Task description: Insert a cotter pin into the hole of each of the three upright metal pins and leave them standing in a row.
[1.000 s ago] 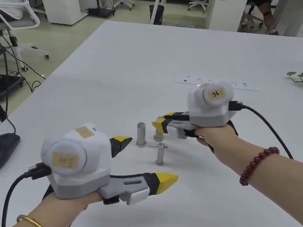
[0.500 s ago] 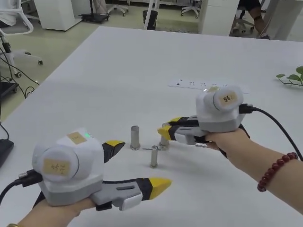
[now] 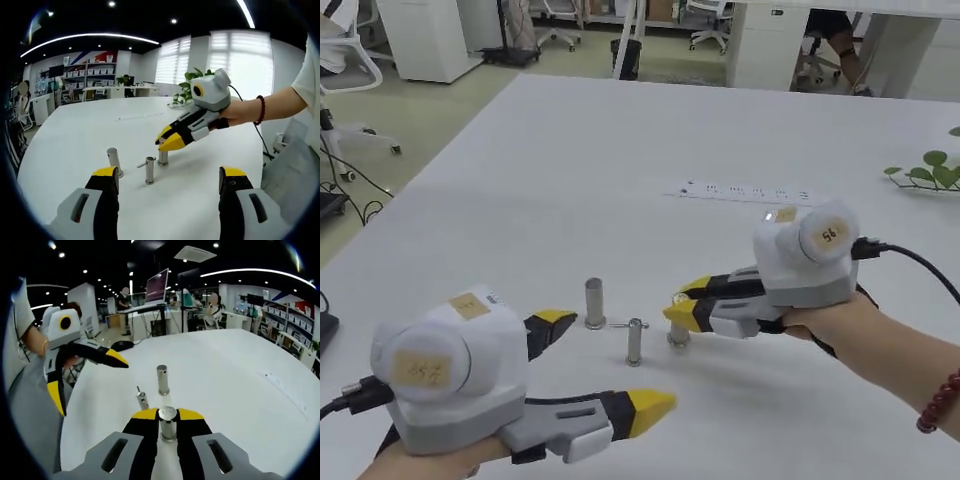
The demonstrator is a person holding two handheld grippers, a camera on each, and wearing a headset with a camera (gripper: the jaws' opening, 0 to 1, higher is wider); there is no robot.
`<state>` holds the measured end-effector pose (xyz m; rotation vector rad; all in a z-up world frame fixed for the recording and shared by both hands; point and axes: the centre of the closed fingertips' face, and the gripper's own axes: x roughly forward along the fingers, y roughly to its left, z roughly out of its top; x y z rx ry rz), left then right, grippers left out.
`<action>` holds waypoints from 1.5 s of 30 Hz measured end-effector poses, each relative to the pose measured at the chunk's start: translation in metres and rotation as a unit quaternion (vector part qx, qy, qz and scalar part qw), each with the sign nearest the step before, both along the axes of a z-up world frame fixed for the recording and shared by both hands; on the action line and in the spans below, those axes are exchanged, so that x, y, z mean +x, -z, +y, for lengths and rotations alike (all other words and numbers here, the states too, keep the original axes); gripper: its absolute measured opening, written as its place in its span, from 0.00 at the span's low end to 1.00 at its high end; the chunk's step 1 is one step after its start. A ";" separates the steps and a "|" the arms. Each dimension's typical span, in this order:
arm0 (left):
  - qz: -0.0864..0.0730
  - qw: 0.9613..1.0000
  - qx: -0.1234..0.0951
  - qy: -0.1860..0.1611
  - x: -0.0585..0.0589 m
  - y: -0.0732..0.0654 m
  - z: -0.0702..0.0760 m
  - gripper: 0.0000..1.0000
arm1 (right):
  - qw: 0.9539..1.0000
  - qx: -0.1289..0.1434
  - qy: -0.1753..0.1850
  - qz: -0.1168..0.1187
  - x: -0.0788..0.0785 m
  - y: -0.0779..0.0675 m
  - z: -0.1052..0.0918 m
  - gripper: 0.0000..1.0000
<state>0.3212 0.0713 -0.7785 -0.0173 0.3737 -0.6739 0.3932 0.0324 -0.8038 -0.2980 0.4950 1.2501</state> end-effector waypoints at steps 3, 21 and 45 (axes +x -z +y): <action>-0.003 1.000 0.001 0.003 -0.002 -0.003 0.000 0.82 | 1.000 0.008 -0.018 0.008 -0.010 0.000 -0.002 0.13; -0.016 0.999 0.017 0.028 -0.011 -0.006 -0.011 0.81 | 0.996 0.017 -0.091 0.013 -0.048 0.006 -0.006 0.13; -0.011 1.000 0.017 0.023 -0.013 -0.003 -0.009 0.79 | 0.993 0.002 -0.121 0.014 -0.060 0.014 -0.007 0.16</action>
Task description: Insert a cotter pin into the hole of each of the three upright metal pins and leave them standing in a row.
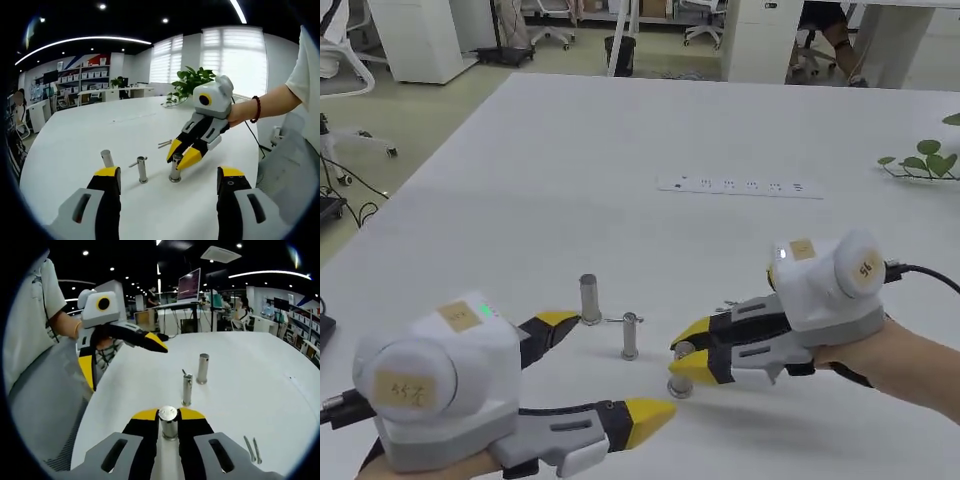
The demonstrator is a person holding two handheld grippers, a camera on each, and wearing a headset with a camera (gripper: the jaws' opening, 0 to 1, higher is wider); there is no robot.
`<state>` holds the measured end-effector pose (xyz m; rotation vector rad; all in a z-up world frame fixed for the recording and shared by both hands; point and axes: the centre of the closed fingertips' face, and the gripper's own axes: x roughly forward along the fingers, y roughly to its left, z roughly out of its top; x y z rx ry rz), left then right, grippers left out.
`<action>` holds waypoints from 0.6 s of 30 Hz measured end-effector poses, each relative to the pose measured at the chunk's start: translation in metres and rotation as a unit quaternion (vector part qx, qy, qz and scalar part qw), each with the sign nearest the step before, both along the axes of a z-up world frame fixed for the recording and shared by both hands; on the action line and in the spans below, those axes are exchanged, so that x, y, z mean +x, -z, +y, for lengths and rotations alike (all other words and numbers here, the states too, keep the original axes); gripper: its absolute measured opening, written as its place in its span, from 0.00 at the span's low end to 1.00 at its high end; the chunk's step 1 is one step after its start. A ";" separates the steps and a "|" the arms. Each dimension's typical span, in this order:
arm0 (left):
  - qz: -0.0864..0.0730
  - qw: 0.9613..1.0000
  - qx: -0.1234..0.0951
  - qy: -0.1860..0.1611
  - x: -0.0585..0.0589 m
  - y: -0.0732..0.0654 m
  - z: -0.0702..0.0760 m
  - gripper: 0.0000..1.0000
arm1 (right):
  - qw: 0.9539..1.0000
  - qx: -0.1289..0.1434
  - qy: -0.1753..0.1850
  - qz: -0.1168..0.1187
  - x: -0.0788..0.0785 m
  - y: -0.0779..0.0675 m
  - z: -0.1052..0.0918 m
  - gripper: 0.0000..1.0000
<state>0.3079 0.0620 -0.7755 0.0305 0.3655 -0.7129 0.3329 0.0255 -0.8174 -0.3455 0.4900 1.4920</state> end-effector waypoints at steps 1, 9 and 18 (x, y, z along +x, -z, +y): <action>0.001 1.000 -0.001 -0.001 0.000 0.000 0.000 0.79 | 1.000 -0.001 0.001 0.002 0.000 0.000 0.000 0.17; 0.001 1.000 -0.003 -0.007 0.000 0.000 0.003 0.81 | 1.000 0.007 0.015 0.018 0.000 -0.004 -0.002 0.25; 0.007 1.000 -0.003 -0.008 0.000 0.002 0.003 0.85 | 0.997 0.015 0.047 0.056 0.000 -0.020 -0.012 0.34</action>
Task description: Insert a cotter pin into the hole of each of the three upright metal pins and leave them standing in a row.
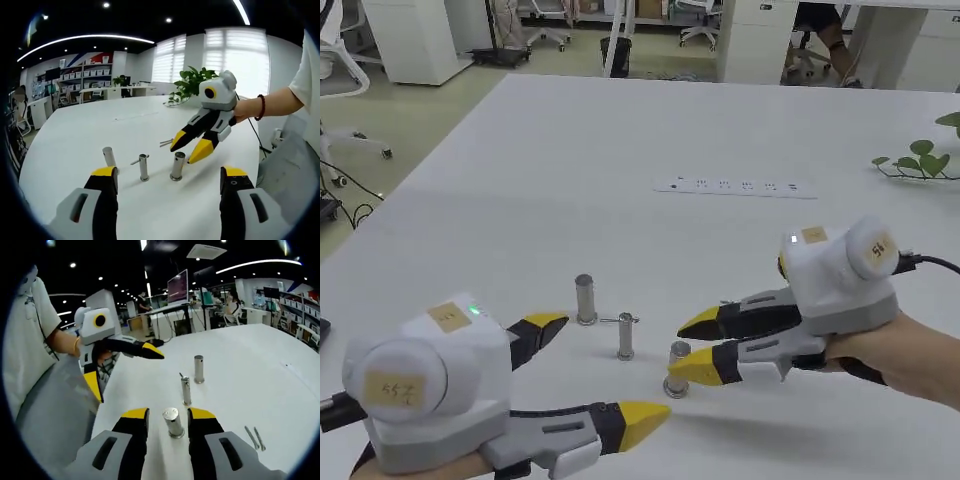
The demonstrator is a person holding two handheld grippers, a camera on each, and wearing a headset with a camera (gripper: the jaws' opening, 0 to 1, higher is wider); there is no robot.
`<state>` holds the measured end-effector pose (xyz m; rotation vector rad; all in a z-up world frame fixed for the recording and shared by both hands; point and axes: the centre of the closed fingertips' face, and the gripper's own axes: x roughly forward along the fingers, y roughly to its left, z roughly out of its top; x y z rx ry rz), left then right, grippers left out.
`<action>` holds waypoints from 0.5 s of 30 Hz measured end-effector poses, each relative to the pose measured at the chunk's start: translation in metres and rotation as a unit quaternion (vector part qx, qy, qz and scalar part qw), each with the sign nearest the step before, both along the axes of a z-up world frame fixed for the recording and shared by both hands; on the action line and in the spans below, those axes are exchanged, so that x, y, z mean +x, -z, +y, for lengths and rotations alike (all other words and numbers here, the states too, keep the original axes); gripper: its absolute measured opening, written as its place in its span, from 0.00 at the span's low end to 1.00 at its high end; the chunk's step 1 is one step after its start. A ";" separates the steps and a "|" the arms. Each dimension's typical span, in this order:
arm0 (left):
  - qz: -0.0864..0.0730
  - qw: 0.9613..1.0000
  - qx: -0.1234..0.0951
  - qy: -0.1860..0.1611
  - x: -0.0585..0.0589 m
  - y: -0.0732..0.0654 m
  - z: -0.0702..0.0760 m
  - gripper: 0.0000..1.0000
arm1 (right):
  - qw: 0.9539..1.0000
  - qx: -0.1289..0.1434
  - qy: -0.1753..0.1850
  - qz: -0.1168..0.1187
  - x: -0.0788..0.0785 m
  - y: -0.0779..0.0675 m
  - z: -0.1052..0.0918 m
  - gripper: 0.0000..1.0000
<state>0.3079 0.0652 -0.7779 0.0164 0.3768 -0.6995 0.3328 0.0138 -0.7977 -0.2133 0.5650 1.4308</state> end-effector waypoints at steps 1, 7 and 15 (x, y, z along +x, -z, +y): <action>0.000 1.000 0.000 0.000 0.000 0.000 0.000 0.85 | 1.000 0.000 0.004 0.005 0.000 -0.002 -0.002 0.35; -0.003 1.000 0.003 0.003 0.000 0.000 0.000 0.87 | 1.000 -0.003 0.016 0.012 0.000 -0.009 -0.013 0.36; -0.002 1.000 0.004 0.008 -0.001 0.001 -0.004 0.89 | 0.999 -0.030 0.036 0.002 0.011 -0.009 -0.035 0.35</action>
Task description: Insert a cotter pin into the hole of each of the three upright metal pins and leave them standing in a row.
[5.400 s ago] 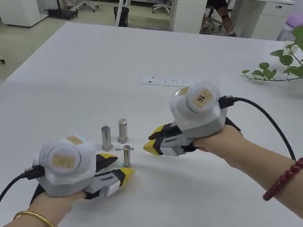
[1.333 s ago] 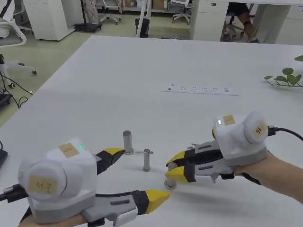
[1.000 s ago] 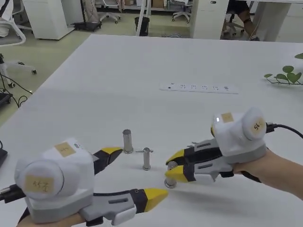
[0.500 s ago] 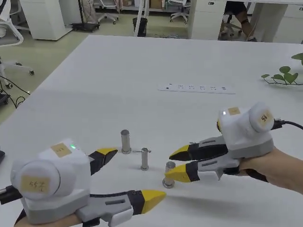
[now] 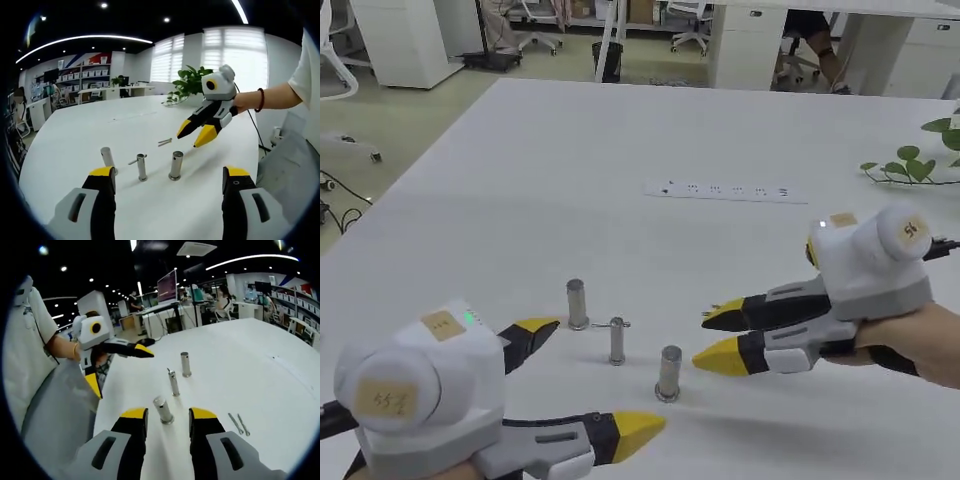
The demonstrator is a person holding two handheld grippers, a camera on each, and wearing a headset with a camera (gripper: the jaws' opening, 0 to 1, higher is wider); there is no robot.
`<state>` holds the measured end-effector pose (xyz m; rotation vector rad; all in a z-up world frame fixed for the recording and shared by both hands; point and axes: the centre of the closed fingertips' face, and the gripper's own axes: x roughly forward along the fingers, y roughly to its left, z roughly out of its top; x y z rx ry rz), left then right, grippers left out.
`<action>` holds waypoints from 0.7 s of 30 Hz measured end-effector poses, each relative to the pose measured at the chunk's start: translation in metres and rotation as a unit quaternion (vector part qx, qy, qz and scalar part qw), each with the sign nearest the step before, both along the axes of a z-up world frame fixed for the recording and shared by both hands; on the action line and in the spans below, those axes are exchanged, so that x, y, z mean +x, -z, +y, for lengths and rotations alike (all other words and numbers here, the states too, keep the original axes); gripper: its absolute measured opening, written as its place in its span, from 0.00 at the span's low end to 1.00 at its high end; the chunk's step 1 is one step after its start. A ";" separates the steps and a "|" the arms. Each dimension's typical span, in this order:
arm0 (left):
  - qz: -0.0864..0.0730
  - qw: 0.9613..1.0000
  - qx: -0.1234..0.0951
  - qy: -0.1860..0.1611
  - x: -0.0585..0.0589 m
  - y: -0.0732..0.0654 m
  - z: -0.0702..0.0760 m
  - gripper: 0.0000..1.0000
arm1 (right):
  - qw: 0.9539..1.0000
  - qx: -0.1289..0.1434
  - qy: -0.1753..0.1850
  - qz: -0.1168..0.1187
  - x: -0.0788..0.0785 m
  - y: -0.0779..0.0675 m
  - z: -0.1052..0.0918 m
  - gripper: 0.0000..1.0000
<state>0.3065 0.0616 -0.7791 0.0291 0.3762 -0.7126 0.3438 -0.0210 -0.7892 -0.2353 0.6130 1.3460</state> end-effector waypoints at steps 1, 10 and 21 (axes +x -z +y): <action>0.000 1.000 0.001 0.001 0.000 0.000 0.000 0.89 | 1.000 -0.006 0.004 -0.002 0.003 0.001 -0.004 0.35; 0.002 1.000 0.001 -0.003 0.001 0.002 0.001 0.89 | 0.998 -0.039 0.051 -0.010 0.032 0.014 -0.025 0.31; 0.004 1.000 0.002 -0.011 0.003 0.004 0.007 0.86 | 0.990 -0.102 0.097 -0.028 0.072 0.037 -0.044 0.24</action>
